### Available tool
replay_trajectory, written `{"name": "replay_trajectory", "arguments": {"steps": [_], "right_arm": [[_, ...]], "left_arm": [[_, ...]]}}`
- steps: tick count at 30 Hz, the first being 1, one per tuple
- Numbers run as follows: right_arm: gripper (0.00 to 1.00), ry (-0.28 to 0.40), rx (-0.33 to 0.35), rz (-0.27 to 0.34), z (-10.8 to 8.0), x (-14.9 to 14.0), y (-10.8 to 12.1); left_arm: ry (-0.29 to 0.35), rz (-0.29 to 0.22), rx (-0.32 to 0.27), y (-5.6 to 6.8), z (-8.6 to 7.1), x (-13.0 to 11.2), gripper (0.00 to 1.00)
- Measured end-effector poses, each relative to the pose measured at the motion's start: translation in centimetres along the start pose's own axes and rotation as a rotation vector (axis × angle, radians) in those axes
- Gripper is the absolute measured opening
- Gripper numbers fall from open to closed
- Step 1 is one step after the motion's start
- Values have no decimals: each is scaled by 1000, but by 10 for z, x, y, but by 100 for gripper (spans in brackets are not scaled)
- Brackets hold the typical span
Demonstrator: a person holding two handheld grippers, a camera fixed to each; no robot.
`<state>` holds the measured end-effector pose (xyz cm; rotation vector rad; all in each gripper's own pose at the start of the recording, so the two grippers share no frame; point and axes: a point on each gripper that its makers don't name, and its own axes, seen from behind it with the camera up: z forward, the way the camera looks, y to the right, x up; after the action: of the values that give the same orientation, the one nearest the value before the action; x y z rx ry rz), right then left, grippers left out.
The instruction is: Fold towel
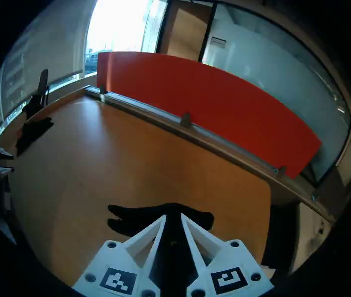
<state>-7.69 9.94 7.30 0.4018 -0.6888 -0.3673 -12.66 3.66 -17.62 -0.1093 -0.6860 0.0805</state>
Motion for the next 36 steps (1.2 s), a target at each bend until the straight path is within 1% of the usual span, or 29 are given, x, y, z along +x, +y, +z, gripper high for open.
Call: {"name": "replay_trajectory", "arguments": {"steps": [5,13,20,27,36], "right_arm": [[5,-24,-21,12,-6,-12,19],[5,-46,-40,33,-14,-33,34],[5,-70,-56,60,-26,-61,47],[5,-112,-73,82,-41,-100,52],[5,-156,-101,126,-55,-148,51]], "left_arm": [[-2,5,-5,4,1,1,92],[-4,15,-13,11,2,4,92],[-4,27,-19,15,3,8,92],[-10,35,-24,19,2,6,92],[-20,46,-29,23,3,4,92]]}}
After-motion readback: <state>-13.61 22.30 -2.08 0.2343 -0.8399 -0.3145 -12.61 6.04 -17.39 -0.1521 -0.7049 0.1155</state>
